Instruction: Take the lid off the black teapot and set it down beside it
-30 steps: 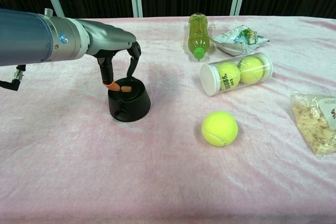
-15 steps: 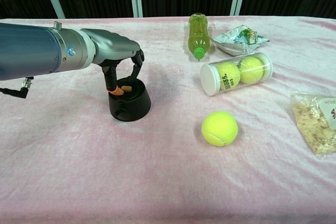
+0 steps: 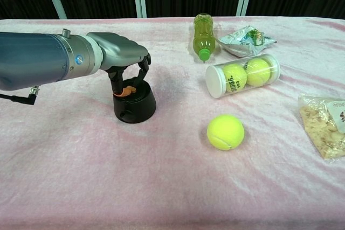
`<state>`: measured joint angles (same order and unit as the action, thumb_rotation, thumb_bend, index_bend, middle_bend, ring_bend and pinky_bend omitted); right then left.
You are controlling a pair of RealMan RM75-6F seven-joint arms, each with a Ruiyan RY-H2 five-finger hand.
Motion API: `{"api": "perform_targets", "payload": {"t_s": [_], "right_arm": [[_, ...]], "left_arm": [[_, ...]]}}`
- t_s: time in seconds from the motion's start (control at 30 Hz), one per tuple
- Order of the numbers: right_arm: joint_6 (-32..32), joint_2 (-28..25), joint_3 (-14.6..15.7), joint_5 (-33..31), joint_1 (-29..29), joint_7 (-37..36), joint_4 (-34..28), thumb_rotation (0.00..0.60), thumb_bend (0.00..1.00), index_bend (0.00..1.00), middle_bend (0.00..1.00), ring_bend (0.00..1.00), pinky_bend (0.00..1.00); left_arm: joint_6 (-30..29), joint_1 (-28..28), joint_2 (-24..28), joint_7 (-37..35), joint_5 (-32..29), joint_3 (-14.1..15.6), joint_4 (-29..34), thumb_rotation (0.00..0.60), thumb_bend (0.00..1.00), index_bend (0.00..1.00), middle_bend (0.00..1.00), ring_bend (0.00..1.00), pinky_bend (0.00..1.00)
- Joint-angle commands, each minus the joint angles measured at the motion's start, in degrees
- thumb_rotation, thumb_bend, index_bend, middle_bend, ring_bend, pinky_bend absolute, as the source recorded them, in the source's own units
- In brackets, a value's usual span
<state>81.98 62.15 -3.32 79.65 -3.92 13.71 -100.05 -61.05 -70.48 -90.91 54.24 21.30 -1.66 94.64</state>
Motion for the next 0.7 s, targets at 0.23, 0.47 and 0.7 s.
{"api": "perform_targets", "payload": {"t_s": [0.23,0.47,0.7], "right_arm": [[-0.1,-0.1,0.1,0.2,0.0,-0.3,-0.1,0.600,0.10,0.19,0.10,0.27,0.22],[0.0,-0.1,0.1,0.3,0.0,-0.2,0.0,0.600,0.10,0.19,0.10,0.27,0.22],[-0.1,0.0,0.2,0.3,0.0,-0.1,0.0,0.600,0.10,0.19,0.10,0.27,0.22]], "left_arm": [[-1.0,0.3,0.4,0.4,-0.2,-0.7,1.0,0.600,0.46,0.54,0.11,0.00,0.00],[-0.3,1.8,3.2,-5.4,2.4,-4.6,4.4,0.600,0.46,0.55,0.12,0.00,0.00],[-0.3,4.4,8.0,-12.7,7.6,-8.3,8.9,0.600,0.46,0.57,0.13,0.00,0.00]]}}
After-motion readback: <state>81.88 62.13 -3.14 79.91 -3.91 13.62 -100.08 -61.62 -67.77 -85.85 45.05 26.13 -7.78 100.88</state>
